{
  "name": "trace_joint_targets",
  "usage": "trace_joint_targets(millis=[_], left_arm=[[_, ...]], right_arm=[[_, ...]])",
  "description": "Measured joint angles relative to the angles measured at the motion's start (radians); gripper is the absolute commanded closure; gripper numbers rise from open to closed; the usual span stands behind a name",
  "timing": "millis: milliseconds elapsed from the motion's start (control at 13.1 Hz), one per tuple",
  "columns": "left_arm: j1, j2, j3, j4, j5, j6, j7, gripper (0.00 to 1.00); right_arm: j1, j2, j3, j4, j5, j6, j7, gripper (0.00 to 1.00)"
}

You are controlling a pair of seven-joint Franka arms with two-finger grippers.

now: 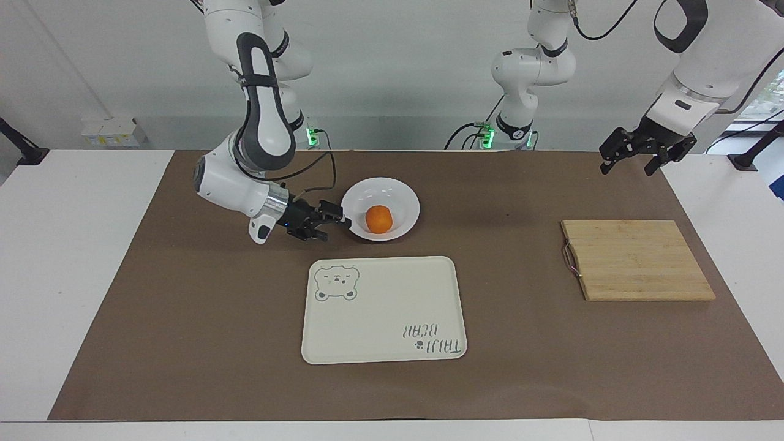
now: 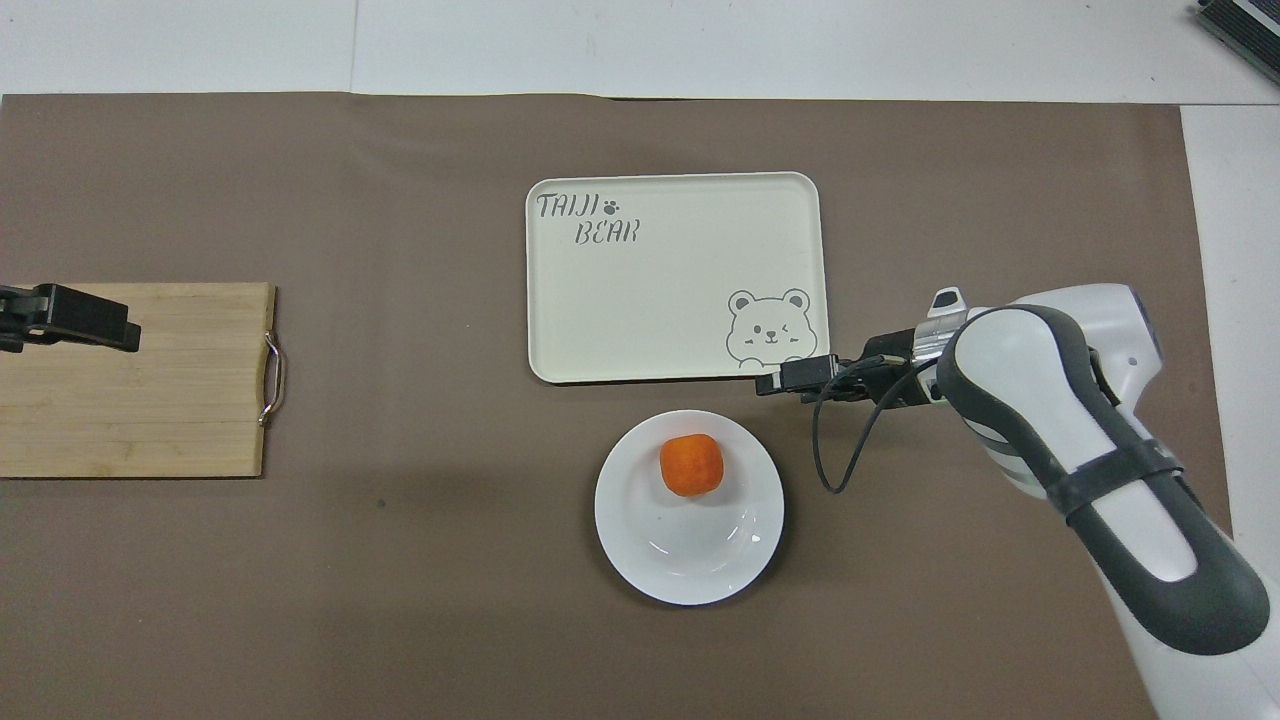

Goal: Place orange and plate with both arms
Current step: 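Grip the white plate's rim with the right gripper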

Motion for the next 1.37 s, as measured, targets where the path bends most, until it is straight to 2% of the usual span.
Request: trace_joint_targets(millis=[228, 837, 1218, 1294, 1370], left_arm=[[0.0, 0.0, 0.0, 0.0, 0.0, 0.0, 0.0, 0.0], [0.0, 0.0, 0.0, 0.0, 0.0, 0.0, 0.0, 0.0], [0.0, 0.0, 0.0, 0.0, 0.0, 0.0, 0.0, 0.0], [0.0, 0.0, 0.0, 0.0, 0.0, 0.0, 0.0, 0.0], [0.0, 0.0, 0.0, 0.0, 0.0, 0.0, 0.0, 0.0]], right_arm=[[0.003, 0.01, 0.002, -0.038, 0.021, 0.0, -0.028, 0.0], [0.027, -0.066, 0.005, -0.17, 0.089, 0.0, -0.07, 0.0], [0.051, -0.071, 0.006, -0.242, 0.184, 0.035, -0.156, 0.0], [0.059, -0.074, 0.006, -0.249, 0.19, 0.039, -0.156, 0.15], [0.062, -0.078, 0.006, -0.256, 0.191, 0.04, -0.156, 0.6]])
